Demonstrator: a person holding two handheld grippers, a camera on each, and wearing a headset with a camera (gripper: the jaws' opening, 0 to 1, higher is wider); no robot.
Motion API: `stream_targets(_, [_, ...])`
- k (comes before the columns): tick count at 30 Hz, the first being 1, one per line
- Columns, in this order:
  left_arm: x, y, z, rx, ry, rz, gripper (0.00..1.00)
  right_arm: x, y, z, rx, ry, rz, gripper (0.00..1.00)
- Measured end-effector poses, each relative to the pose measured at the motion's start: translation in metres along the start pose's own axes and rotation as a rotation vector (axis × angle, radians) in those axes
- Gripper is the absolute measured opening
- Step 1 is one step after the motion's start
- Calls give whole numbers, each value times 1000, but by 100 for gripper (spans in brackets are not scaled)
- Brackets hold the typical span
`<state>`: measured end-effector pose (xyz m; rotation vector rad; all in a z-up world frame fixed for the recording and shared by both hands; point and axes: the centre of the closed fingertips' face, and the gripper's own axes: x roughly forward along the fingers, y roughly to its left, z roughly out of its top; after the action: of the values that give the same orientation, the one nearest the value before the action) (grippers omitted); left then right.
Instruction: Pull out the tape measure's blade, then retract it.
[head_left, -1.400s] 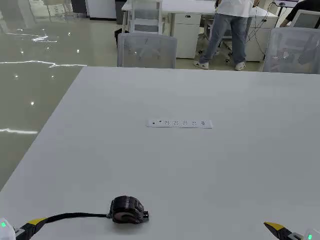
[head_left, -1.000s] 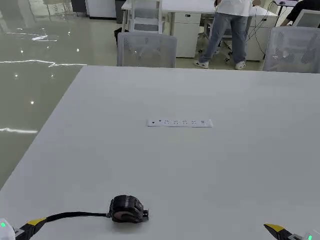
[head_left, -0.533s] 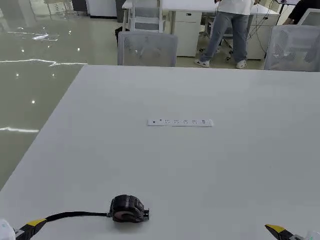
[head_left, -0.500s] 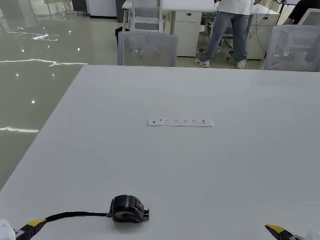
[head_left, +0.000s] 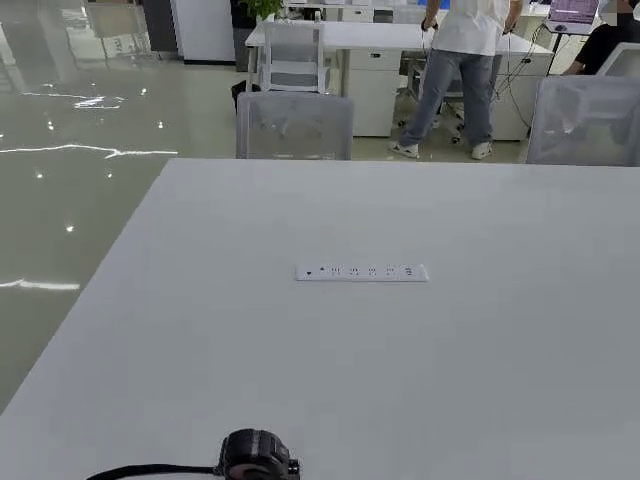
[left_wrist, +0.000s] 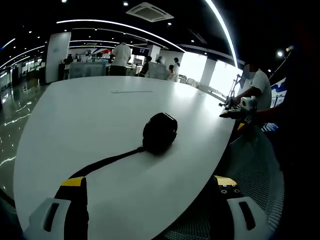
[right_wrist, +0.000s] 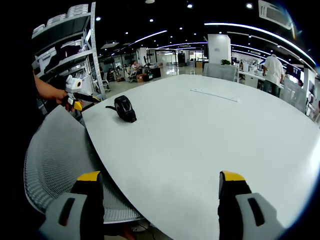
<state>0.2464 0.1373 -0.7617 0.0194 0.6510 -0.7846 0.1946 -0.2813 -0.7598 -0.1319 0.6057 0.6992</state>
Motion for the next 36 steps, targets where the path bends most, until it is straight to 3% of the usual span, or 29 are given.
stream_targets(6, [-2,6,0,2,5,6,100,1,-4,1,2,1,4,97])
stream_targets(13, [1,5,1,25,12,0,100,8,-5,6,-13,-2,16,97])
stream_targets(19, [7,5,9,50,15,-13,100,13,-3,13,-34,-4,28,97])
stream_targets(23, [13,1,13,143,75,-52,100,18,2,23,-65,-11,50,96])
stream_targets(26, [20,-8,18,207,121,-106,100,25,6,30,-90,-13,74,95])
stream_targets(31, [32,-12,33,270,137,-138,100,35,11,39,-121,-13,106,93])
stream_targets(36, [49,-18,47,361,196,-187,100,48,16,49,-163,11,154,91])
